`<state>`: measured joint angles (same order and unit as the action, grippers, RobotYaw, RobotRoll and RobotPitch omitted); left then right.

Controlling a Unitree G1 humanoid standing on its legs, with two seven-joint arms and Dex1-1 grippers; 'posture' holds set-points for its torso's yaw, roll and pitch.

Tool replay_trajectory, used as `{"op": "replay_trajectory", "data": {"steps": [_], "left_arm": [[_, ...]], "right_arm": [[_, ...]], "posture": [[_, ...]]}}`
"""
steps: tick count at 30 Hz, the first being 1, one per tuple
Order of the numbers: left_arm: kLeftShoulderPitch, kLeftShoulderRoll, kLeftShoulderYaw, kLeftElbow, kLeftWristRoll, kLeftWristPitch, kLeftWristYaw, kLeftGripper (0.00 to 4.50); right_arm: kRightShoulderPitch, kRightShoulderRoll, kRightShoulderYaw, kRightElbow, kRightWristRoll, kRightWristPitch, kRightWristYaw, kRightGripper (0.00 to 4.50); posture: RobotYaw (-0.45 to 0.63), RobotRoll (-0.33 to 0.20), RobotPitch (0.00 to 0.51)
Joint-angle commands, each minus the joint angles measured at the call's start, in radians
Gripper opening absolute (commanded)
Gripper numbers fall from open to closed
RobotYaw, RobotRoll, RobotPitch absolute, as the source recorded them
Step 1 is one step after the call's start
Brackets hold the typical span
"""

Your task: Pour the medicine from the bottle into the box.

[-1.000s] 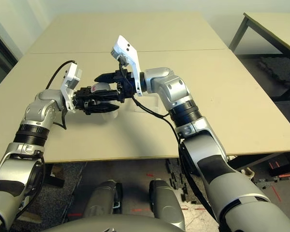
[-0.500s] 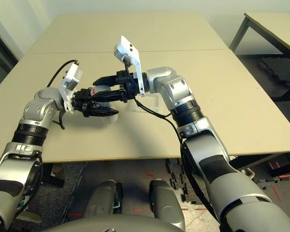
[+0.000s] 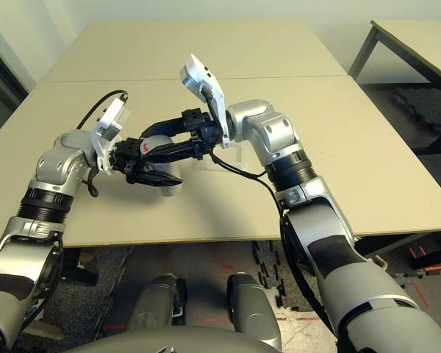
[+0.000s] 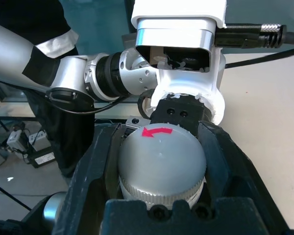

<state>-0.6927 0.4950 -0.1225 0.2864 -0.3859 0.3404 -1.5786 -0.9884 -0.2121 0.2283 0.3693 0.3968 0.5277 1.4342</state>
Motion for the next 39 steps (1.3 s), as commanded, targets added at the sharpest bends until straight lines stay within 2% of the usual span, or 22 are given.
{"op": "replay_trajectory", "data": {"steps": [1,3,12,28,34,39], "left_arm": [[-0.003,0.018,0.001,-0.01,-0.006,-0.002,0.005,2.85],[0.001,0.023,0.003,-0.007,-0.006,-0.007,0.004,2.85],[0.02,0.036,0.005,-0.03,-0.02,-0.001,0.009,2.85],[0.047,0.05,0.002,-0.073,-0.043,0.016,0.028,2.85],[0.05,0.06,0.019,-0.05,-0.035,0.003,0.036,2.85],[0.059,0.073,0.027,-0.036,-0.034,-0.006,0.036,2.85]], "right_arm": [[0.004,0.006,0.033,-0.023,0.004,-0.004,0.031,3.92],[0.001,0.006,0.032,-0.018,0.0,-0.007,0.031,4.5],[-0.01,0.001,0.023,0.016,-0.013,-0.028,0.014,4.5],[-0.063,0.027,-0.012,0.186,-0.039,-0.117,-0.039,4.5],[-0.064,-0.024,-0.062,0.194,-0.019,-0.108,-0.044,4.5],[-0.036,-0.105,-0.099,0.155,-0.002,-0.077,-0.038,4.5]], "posture": [[0.03,0.0,0.051],[0.03,0.0,0.051],[0.03,0.0,0.049],[0.05,0.0,0.049],[0.04,0.0,0.044],[0.03,0.0,0.043]]}}
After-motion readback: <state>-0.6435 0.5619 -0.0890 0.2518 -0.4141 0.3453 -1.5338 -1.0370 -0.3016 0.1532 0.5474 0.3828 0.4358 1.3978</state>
